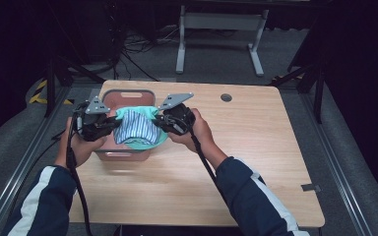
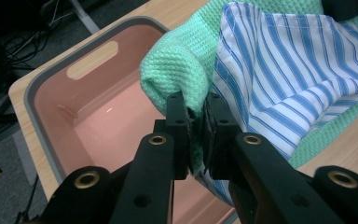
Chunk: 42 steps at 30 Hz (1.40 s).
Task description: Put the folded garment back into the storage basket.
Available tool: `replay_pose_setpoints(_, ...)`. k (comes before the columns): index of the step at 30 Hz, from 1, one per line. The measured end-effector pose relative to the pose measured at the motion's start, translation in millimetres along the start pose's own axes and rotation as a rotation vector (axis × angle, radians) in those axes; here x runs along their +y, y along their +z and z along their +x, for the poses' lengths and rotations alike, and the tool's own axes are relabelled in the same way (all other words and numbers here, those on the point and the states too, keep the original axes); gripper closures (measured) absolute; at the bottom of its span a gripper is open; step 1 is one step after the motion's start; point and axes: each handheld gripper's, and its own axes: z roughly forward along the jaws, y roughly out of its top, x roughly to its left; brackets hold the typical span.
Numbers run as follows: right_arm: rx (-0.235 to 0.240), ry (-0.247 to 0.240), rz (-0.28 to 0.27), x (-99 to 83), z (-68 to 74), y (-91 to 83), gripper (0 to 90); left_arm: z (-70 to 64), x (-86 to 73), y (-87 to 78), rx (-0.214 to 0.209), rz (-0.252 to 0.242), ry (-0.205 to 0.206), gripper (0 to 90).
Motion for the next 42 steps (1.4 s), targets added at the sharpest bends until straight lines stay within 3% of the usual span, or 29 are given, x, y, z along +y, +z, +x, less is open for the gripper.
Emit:
replay_pose_setpoints(15, 0.024, 0.011, 0.011, 11.0, 3.3, 36.2, 82.3, 20.0, -13.2, 0.6, 0.040, 0.021, -0.048, 82.2)
replay_pose_setpoints(34, 0.036, 0.017, 0.048, 13.6, 8.0, 78.9, 82.2, 38.8, -28.0, 12.7, 0.107, 0.081, -0.068, 82.2)
replay_pose_setpoints(42, 0.036, 0.018, 0.071, 11.0, 8.5, 93.0, 82.0, 43.2, -34.6, 21.1, 0.107, 0.108, -0.058, 82.2)
